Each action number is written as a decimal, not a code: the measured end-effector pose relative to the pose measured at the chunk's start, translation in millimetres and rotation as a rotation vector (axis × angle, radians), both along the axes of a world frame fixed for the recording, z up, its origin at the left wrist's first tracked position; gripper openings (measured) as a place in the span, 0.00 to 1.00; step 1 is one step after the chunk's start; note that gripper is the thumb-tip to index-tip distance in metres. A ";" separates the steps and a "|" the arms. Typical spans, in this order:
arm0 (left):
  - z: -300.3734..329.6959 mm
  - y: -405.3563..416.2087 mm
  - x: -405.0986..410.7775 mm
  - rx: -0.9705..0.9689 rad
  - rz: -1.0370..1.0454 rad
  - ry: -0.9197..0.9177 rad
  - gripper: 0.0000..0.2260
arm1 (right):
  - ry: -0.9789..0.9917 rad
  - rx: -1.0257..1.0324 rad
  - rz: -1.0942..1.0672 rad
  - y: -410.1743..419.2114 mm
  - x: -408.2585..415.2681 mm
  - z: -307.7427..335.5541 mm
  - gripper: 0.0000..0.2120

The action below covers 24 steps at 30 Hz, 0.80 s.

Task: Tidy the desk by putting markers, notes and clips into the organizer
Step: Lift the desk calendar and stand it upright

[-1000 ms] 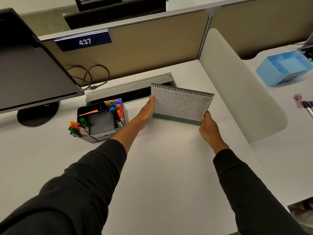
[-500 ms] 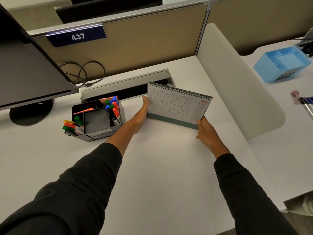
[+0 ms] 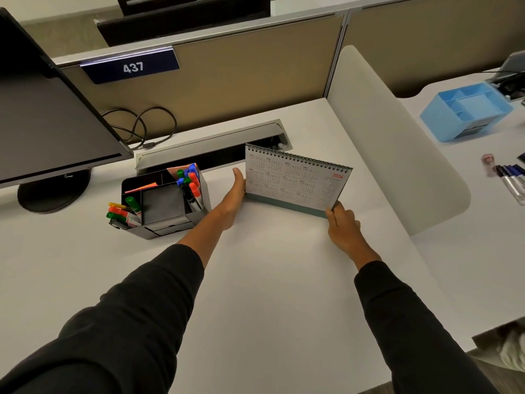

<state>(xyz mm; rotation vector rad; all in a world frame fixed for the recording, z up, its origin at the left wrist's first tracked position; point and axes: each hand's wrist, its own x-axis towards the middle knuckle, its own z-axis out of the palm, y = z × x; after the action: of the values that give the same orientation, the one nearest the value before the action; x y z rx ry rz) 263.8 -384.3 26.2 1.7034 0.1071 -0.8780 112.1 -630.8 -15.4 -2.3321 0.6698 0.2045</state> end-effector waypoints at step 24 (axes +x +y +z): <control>-9.5 5.9 -48.2 0.098 0.275 -0.470 0.26 | -0.291 0.203 -0.247 -3.8 -29.4 6.5 0.25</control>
<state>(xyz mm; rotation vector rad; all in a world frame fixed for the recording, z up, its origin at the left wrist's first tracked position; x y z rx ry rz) 215.5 -378.4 16.7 1.8889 0.0644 -0.2618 82.7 -634.6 -8.8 -2.0114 0.7437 -0.1690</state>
